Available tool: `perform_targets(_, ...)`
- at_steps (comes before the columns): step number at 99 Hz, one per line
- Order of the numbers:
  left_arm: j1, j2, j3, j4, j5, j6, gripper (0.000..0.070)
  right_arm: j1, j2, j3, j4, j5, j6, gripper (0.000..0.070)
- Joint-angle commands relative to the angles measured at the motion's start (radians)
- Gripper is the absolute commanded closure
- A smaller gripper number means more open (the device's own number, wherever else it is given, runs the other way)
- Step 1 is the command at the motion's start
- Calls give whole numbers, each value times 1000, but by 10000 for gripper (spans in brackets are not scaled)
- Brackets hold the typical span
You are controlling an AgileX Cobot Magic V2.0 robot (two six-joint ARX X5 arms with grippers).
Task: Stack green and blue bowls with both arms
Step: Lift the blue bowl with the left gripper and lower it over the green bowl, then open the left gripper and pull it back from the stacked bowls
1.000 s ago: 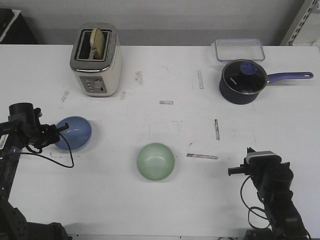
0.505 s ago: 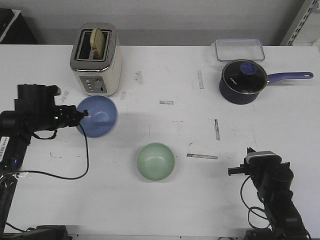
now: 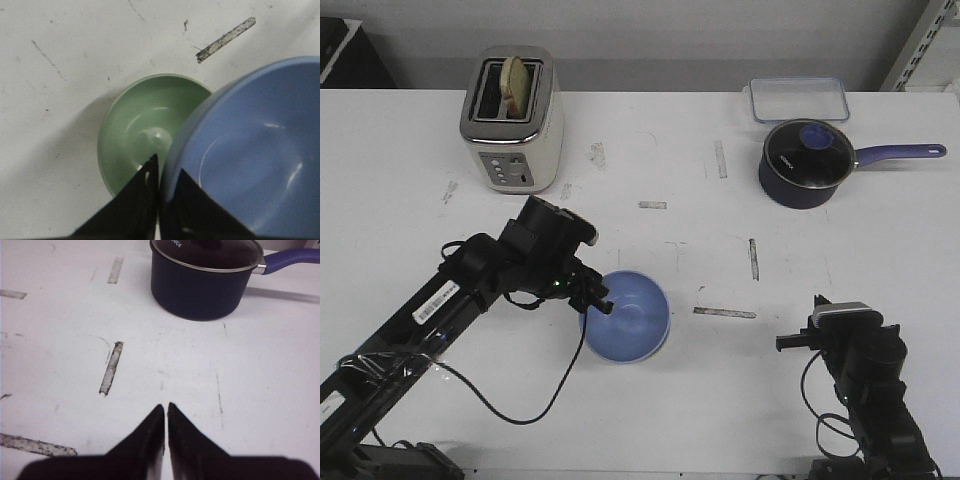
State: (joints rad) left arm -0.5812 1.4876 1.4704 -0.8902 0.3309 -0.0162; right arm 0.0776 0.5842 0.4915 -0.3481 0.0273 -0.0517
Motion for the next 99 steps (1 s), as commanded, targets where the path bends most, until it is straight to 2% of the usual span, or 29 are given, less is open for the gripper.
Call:
perform_targets(1,-16,40,15,6,-2,16,700,2,6,5,11,-1,10,700)
perform_targets(22,-23,129,15,5,-47,16,700,2,6,5,11,-1,10,700)
perform_targets(63,-25,174,15,17,-51,16,687,2,6,5,11,-1,10,700)
perform_targets(66,-25,174,15,17,-51,16,655,2,6,5,11,-1,10,700)
perform_targets(71,-25,174,15,17,-51,16,553,2,6,5,11,-1,10,700)
perform_targets(86,-27,174,15,17,-51,6,148,2,6,5,11,-1,10,700)
perform_targets(91,-28,174,15,17,-51,-1,76,2,6,5,11,-1,10,700)
perform_targets(99,-28,174,17,17,-51,-4,41,2,6,5,11,-1,10,700)
